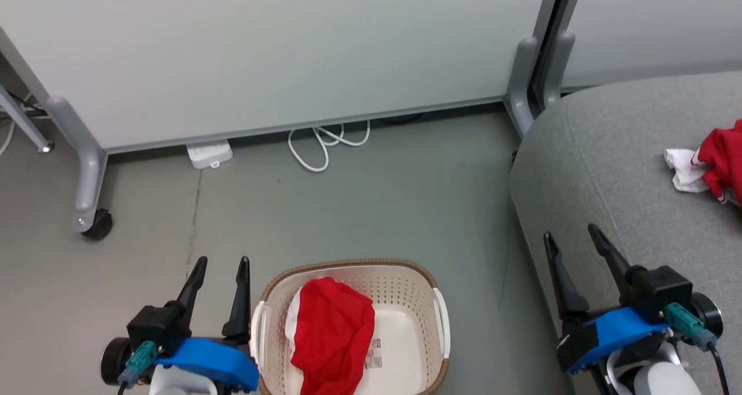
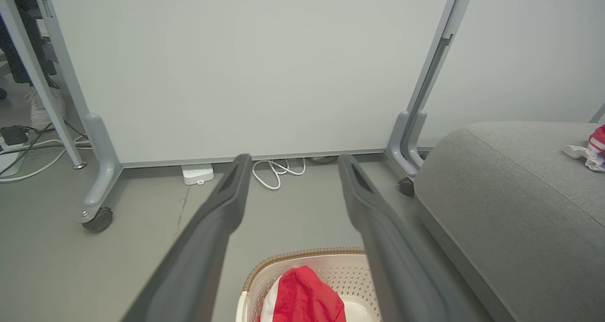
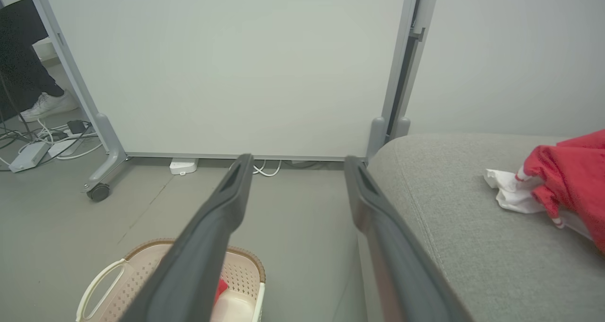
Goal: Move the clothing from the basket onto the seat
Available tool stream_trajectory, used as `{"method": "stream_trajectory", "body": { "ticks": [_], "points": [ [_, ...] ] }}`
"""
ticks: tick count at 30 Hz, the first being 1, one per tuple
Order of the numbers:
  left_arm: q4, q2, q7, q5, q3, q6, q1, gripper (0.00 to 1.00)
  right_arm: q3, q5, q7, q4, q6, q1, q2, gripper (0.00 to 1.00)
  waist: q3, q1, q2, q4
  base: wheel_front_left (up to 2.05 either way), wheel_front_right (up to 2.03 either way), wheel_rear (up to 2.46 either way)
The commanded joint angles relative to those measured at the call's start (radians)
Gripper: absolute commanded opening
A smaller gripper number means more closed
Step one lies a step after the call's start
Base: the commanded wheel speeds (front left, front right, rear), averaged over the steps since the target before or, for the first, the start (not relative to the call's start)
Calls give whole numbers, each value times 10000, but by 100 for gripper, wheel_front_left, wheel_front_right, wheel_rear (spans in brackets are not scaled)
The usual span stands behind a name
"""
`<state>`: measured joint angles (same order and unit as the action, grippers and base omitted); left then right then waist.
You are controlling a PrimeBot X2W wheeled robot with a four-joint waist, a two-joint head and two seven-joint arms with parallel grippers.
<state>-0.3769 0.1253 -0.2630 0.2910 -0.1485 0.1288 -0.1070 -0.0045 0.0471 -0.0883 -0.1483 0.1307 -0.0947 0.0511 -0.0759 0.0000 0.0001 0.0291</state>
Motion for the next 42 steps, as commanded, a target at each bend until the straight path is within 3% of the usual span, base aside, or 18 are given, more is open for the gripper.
{"method": "stream_trajectory", "body": {
  "ticks": [1, 9, 16, 32, 38, 42],
  "points": [
    [1, 5, -27, 16, -75, 20, -267, 100, 50, 38, 37, 96, 1, -239, -10, 100, -572, 0, -1, -125, 0, 0, 0],
    [-484, -20, -27, 35, -558, 19, -1689, 100, 370, -90, 65, 693, 1, -1531, -7, 100, -2897, 0, -1, -669, 0, 0, 0],
    [-1841, 110, -28, 95, -928, 19, -3196, 100, 740, -4, -100, 992, 1, -2607, -9, 100, -4753, 0, -1, -1369, 0, 0, 0],
    [-5618, 409, 57, 689, -666, -113, -6027, 100, 1558, 757, -684, 1187, 1, -3861, -12, 100, -7419, 0, -1, -2759, 0, 0, 0],
    [-6583, 601, 138, 799, -448, -507, -6795, 100, 1819, 985, -955, 984, 1, -4108, -13, 100, -7964, 0, -1, -3040, 0, 0, 0],
    [-6940, 767, 72, 828, -294, -1033, -7092, 100, 1890, 1141, -1113, 895, 1, -4272, -13, 100, -8246, 0, -1, -3153, 0, 0, 0]
  ]
}}
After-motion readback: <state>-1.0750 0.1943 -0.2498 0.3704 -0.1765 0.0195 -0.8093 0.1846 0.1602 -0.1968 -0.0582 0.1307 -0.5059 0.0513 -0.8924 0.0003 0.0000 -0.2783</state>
